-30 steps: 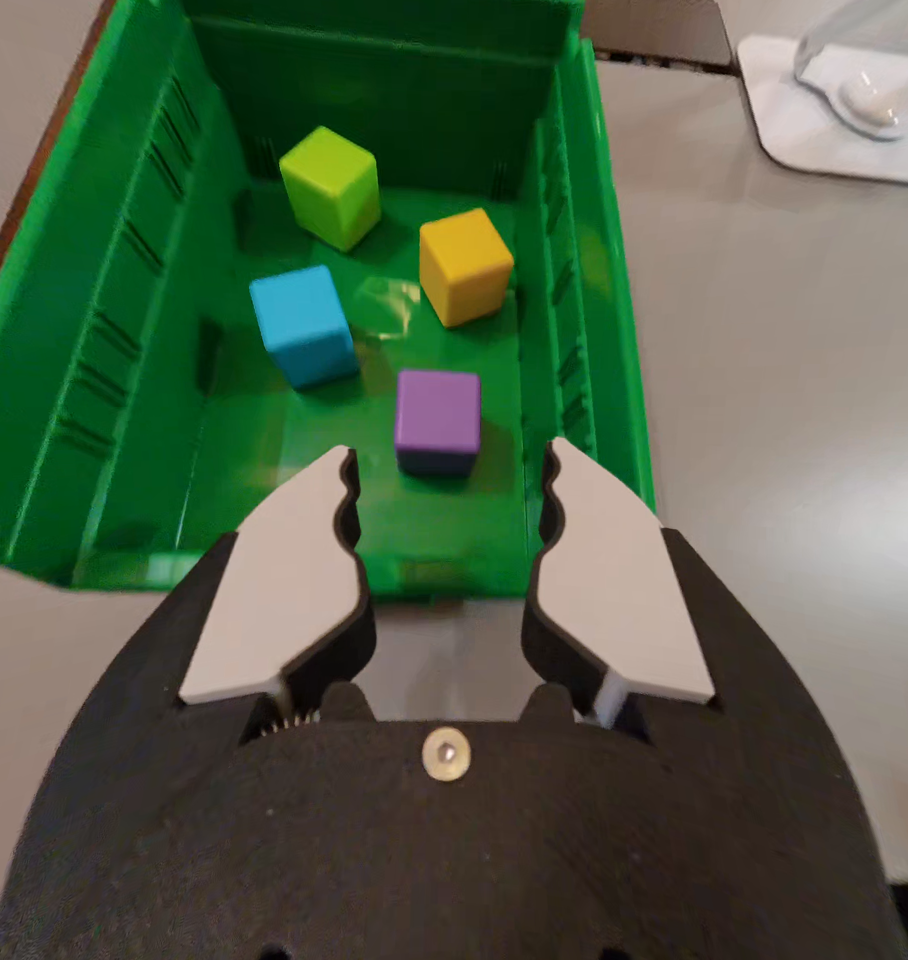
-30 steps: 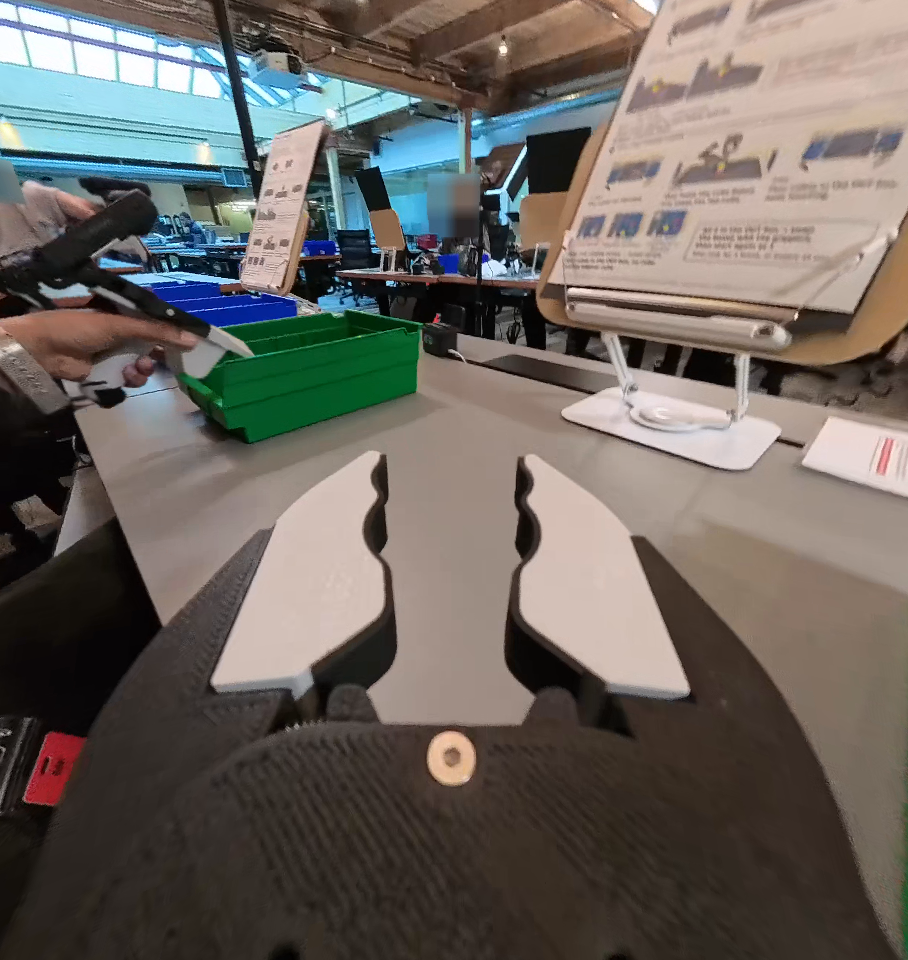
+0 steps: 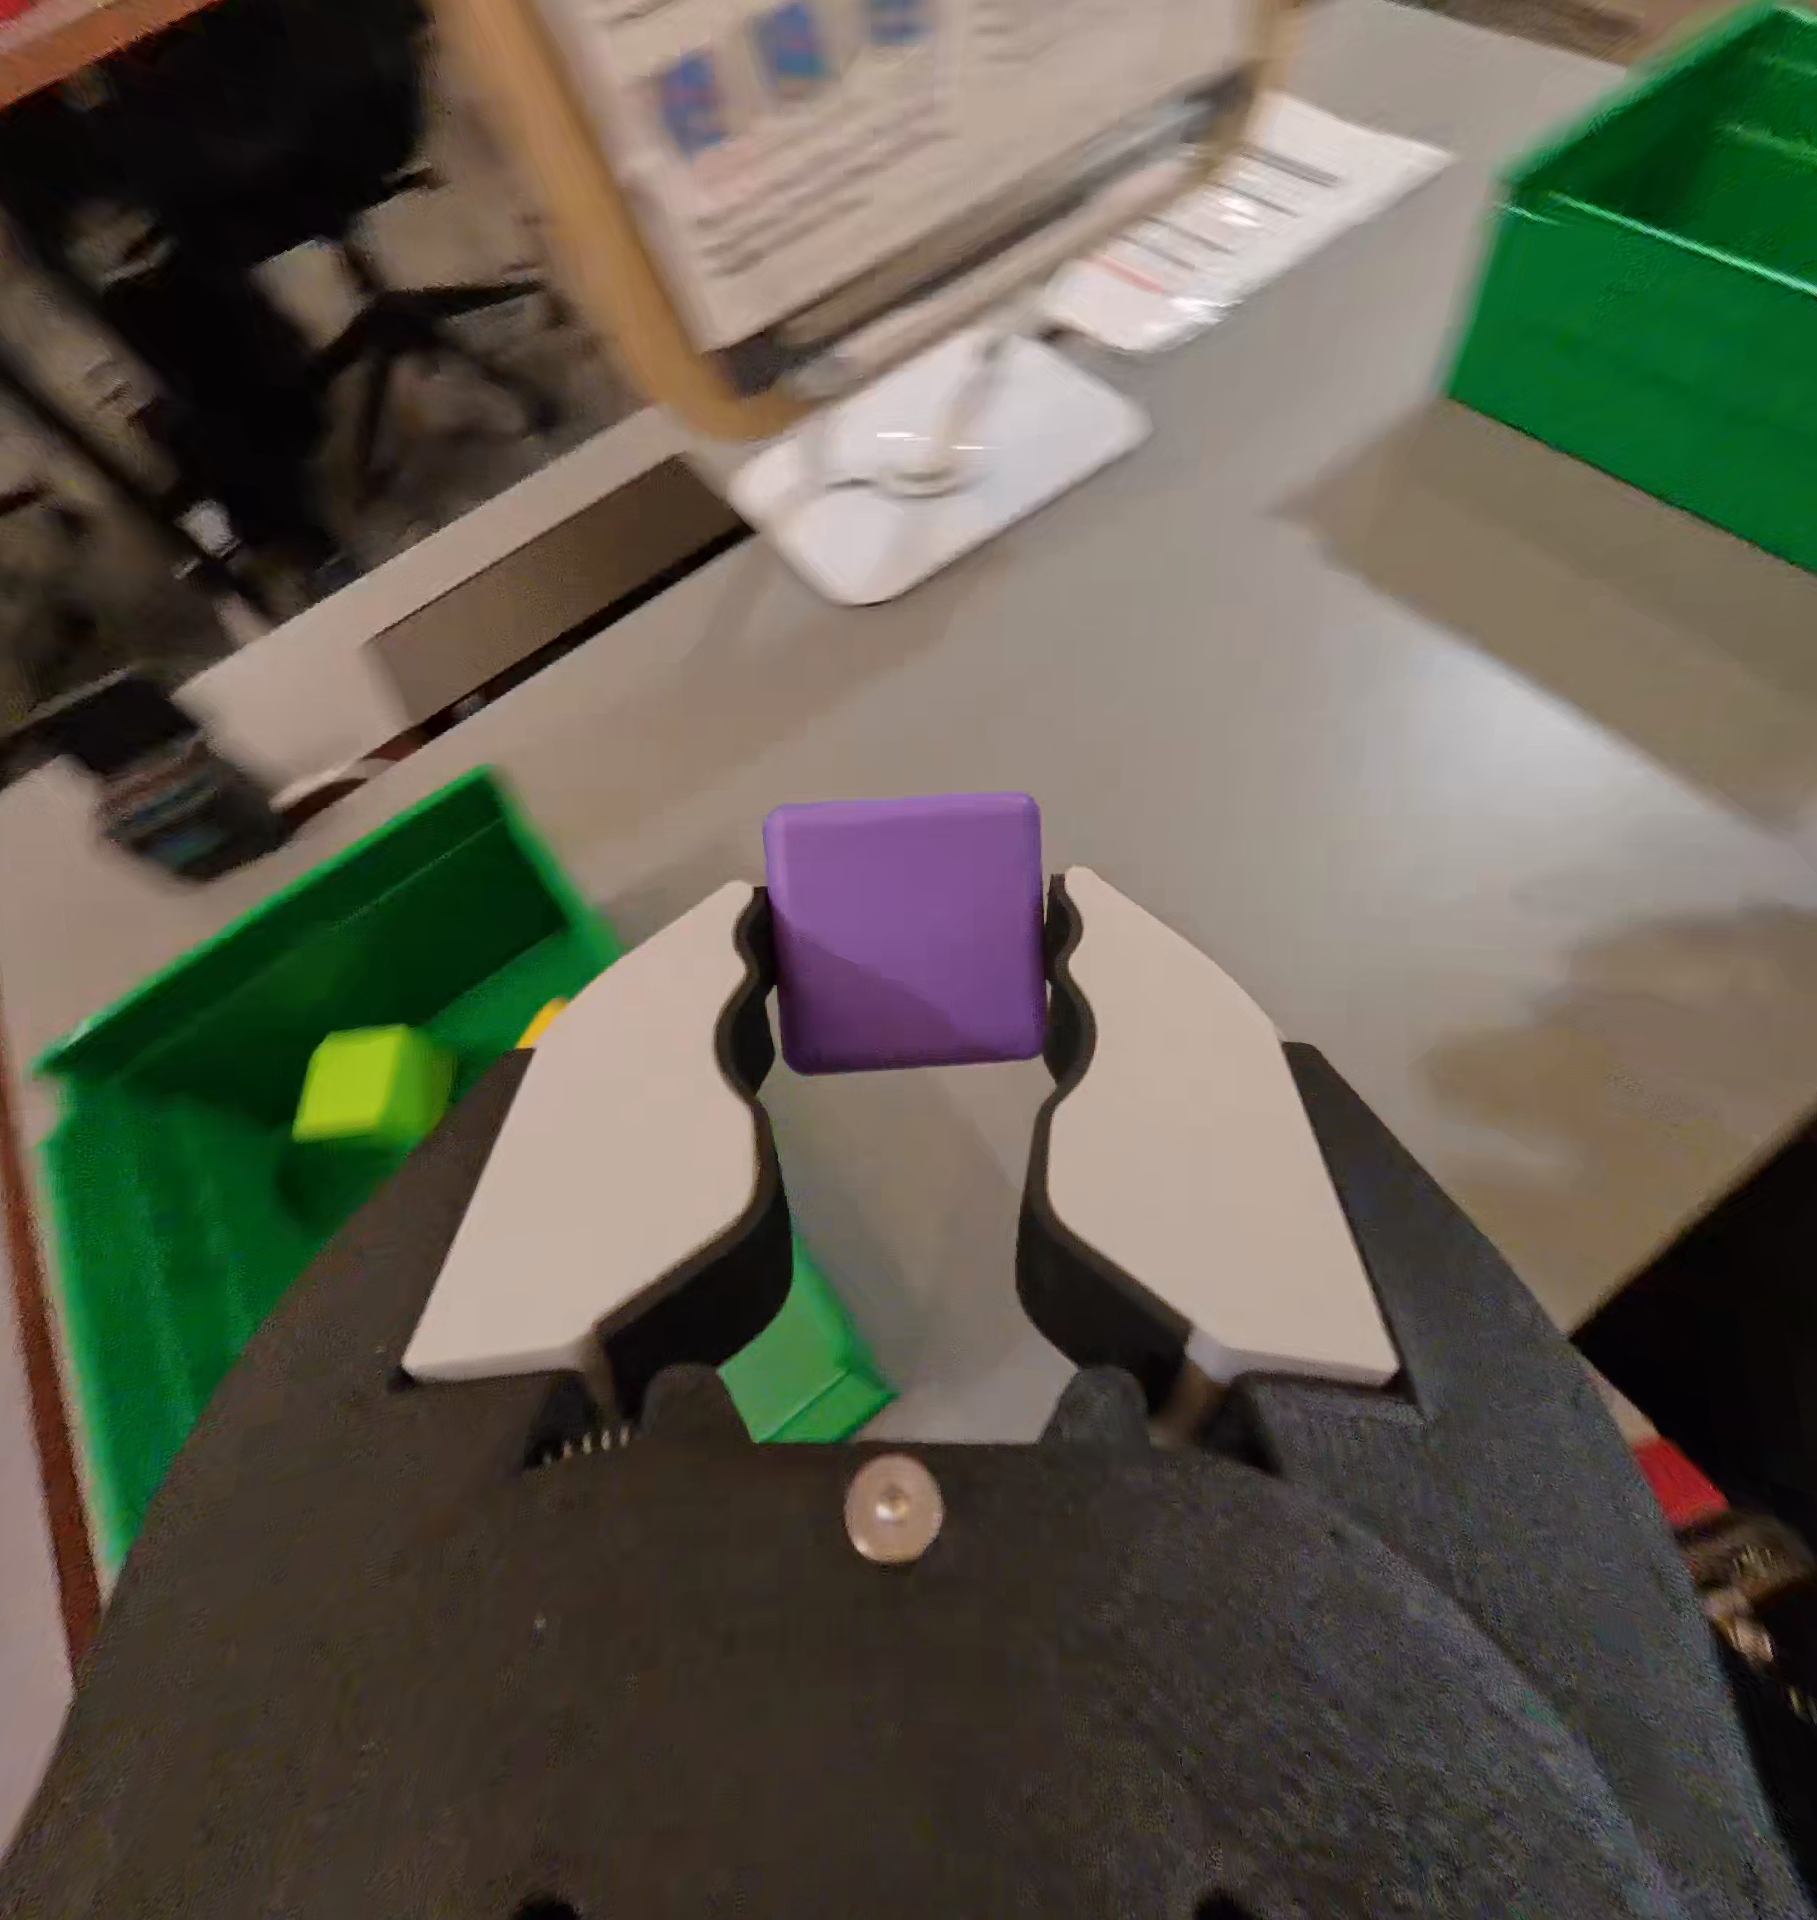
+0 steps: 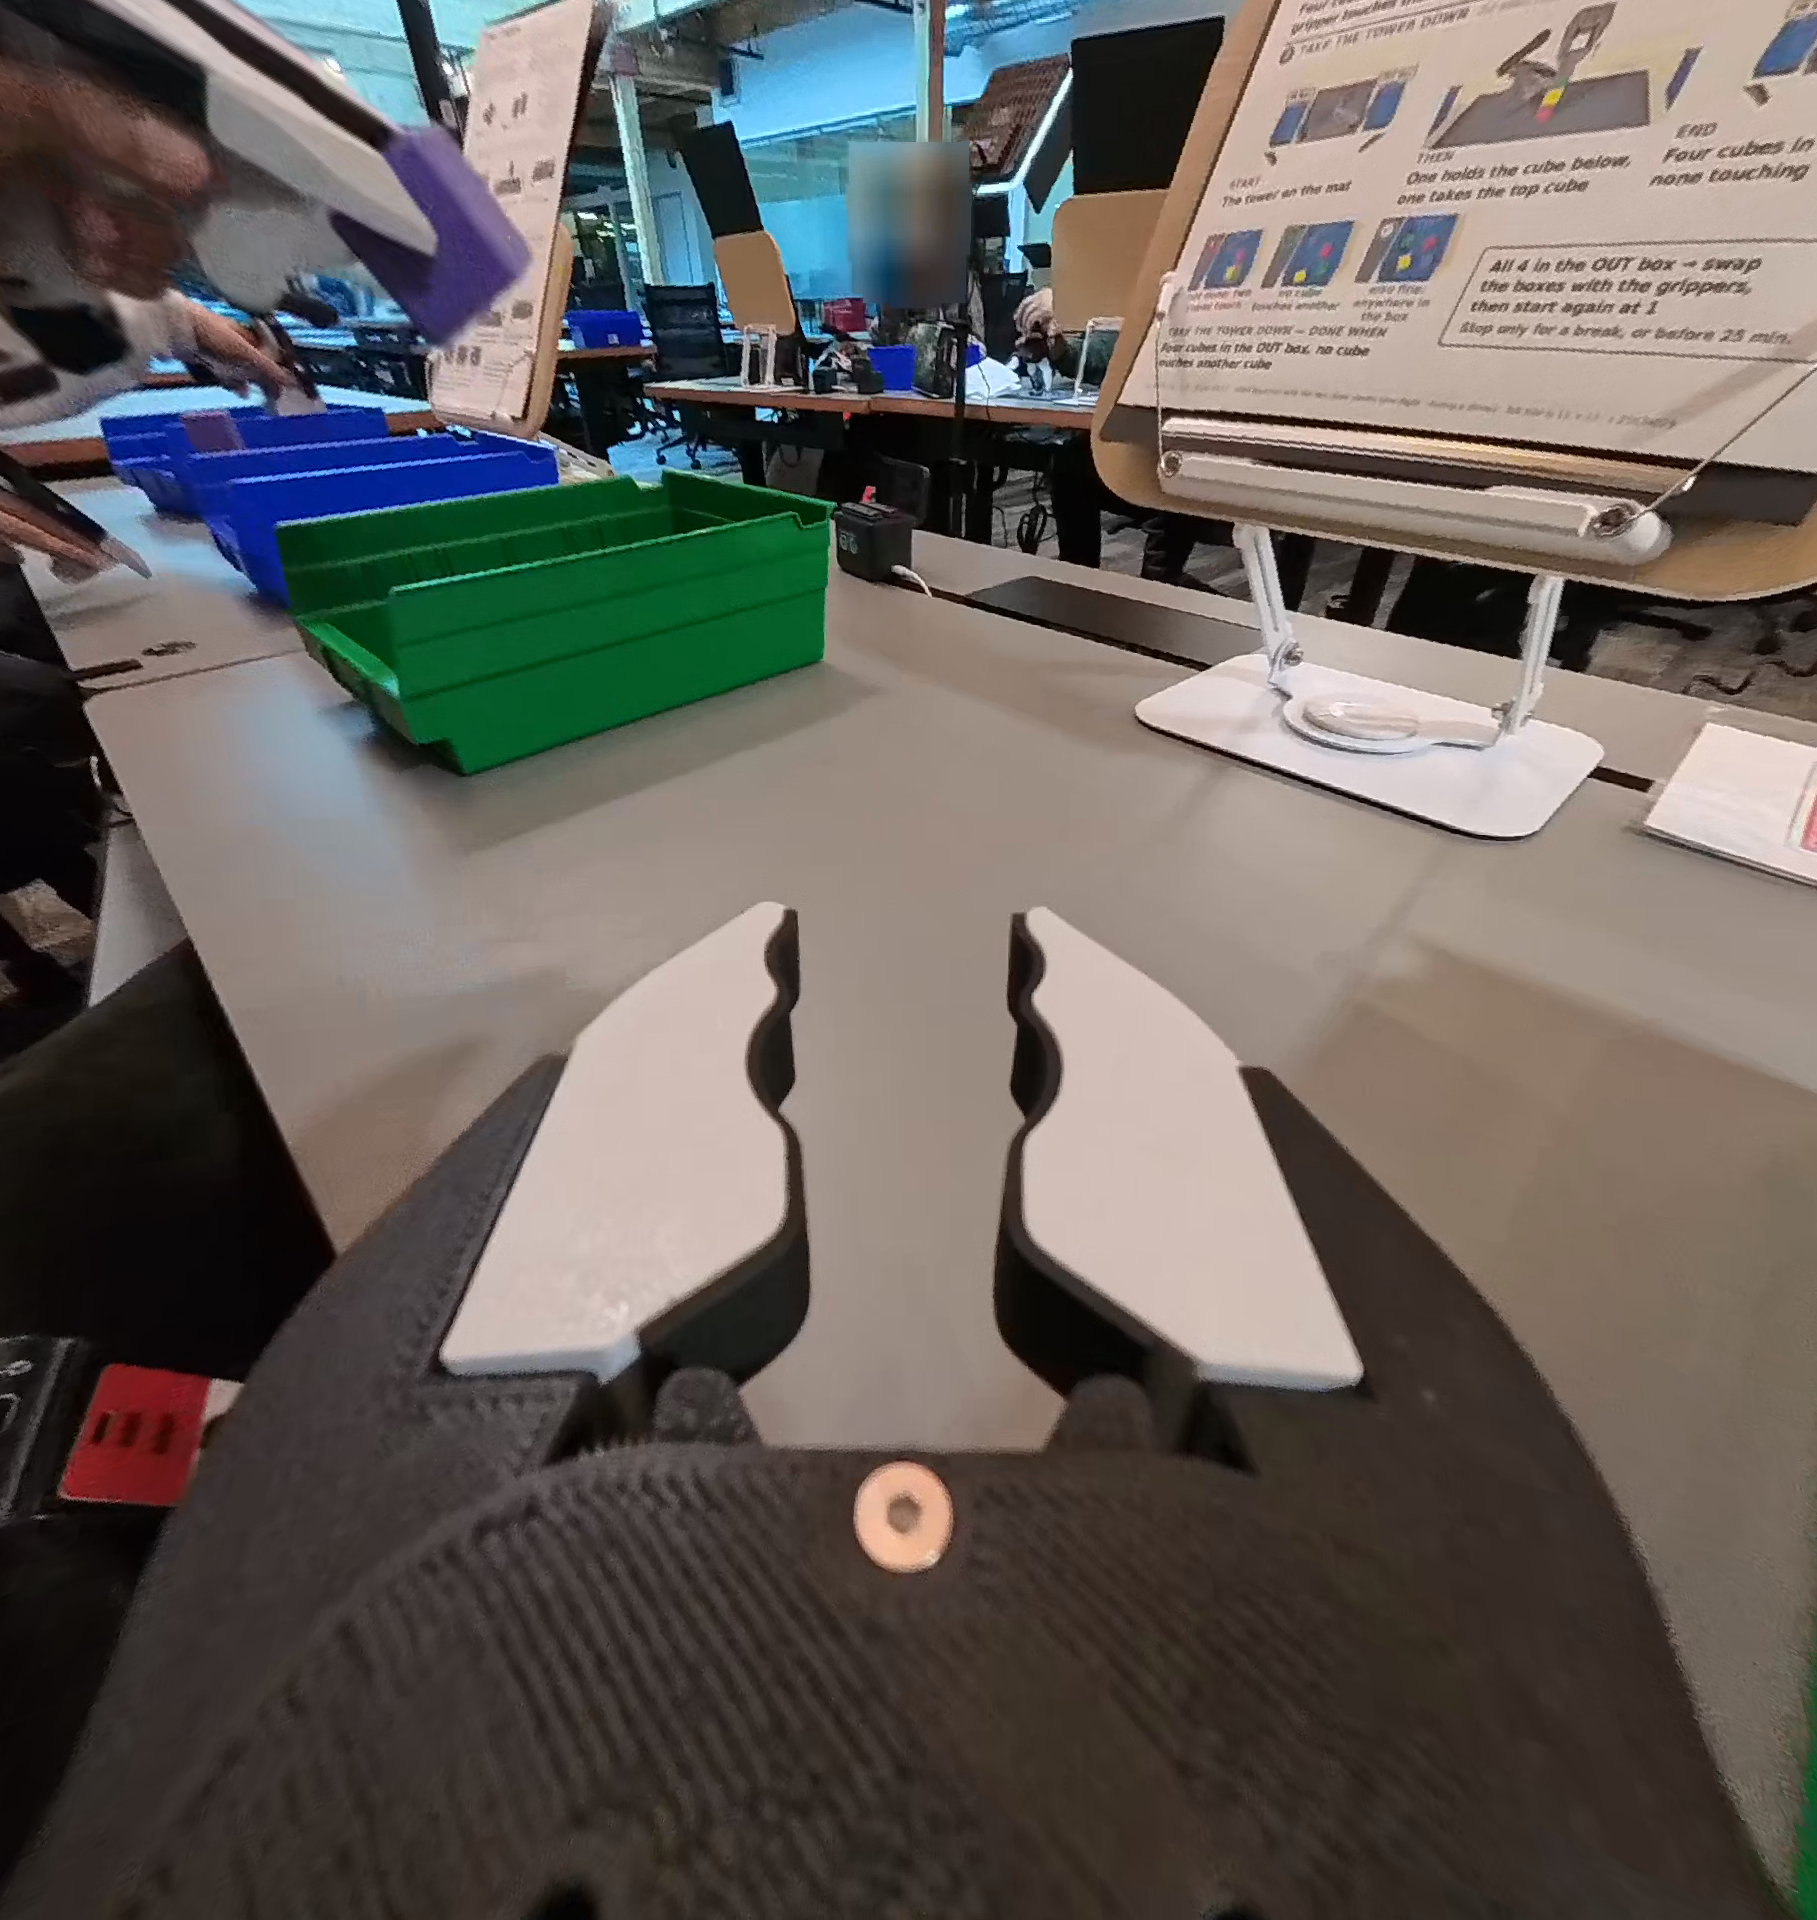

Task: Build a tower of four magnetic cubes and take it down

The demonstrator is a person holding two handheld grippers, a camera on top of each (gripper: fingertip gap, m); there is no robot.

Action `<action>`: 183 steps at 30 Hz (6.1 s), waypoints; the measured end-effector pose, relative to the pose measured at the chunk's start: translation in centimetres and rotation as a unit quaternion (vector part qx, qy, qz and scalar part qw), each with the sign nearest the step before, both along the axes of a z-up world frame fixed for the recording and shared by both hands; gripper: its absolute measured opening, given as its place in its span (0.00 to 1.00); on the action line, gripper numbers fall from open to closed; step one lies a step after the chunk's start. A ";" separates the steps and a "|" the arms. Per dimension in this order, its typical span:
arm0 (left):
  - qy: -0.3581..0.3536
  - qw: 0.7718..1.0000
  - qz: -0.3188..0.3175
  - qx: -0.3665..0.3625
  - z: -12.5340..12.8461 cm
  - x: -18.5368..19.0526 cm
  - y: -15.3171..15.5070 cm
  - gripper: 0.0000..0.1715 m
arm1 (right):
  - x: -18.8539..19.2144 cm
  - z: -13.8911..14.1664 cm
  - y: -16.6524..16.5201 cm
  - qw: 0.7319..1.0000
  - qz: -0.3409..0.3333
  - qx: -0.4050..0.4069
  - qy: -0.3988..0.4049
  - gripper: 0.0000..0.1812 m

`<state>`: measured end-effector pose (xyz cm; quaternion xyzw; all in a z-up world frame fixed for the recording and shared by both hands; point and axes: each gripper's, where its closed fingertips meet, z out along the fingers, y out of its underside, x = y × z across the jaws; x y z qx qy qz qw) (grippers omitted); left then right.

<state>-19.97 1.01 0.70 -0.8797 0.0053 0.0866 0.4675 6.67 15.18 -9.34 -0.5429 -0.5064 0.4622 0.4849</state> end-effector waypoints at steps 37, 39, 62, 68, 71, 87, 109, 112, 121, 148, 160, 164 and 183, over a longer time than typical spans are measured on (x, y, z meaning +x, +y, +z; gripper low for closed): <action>-0.003 0.832 -0.495 -0.249 -20.2 18.2 16.5 0.32 | 5.1 -0.9 3.2 0.997 -0.077 -0.028 -0.017 0.17; 0.005 0.833 -0.490 -0.258 -20.6 17.9 16.4 0.32 | 5.1 -0.9 3.3 0.996 -0.076 -0.037 -0.015 0.17; 0.027 0.836 -0.471 -0.281 -21.0 18.0 16.0 0.32 | 4.8 -1.4 3.4 0.996 -0.076 -0.034 -0.029 0.18; 0.022 0.836 -0.468 -0.285 -20.8 17.9 15.8 0.32 | 4.8 -1.3 3.4 0.996 -0.078 -0.033 -0.028 0.17; 0.026 0.839 -0.462 -0.288 -20.6 17.6 15.7 0.32 | 4.8 -1.4 3.4 0.996 -0.077 -0.033 -0.029 0.17; 0.028 0.950 -0.301 0.073 -0.1 6.3 13.7 0.19 | 4.9 -1.2 3.1 0.996 -0.073 -0.042 -0.026 0.17; -0.136 0.913 0.340 -0.179 -17.7 -21.3 -6.4 0.35 | 0.6 -2.0 1.6 0.998 -0.019 -0.046 -0.046 0.16; -0.120 0.910 0.354 -0.180 -17.9 -21.7 -7.0 0.28 | 0.4 -1.7 1.9 0.996 -0.017 -0.075 -0.035 0.16; -0.121 0.900 0.364 -0.206 -19.6 -21.6 -8.2 0.34 | 0.3 -1.6 2.2 0.990 -0.011 -0.142 -0.023 0.16; 0.052 0.890 -0.440 -0.110 -12.4 14.3 13.4 0.32 | 2.3 -1.7 2.2 0.975 -0.001 -0.223 -0.015 0.16; 0.032 0.853 -0.512 -0.100 -12.5 18.0 15.6 0.32 | 5.2 -1.7 3.3 0.970 -0.040 -0.241 0.000 0.16; 0.031 0.839 -0.534 -0.098 -13.4 18.7 15.9 0.32 | 5.6 -1.7 3.2 0.970 -0.042 -0.240 0.001 0.16; 0.004 0.828 -0.549 -0.117 -15.4 18.3 16.2 0.33 | 6.1 -1.5 3.3 0.964 -0.040 -0.264 0.014 0.16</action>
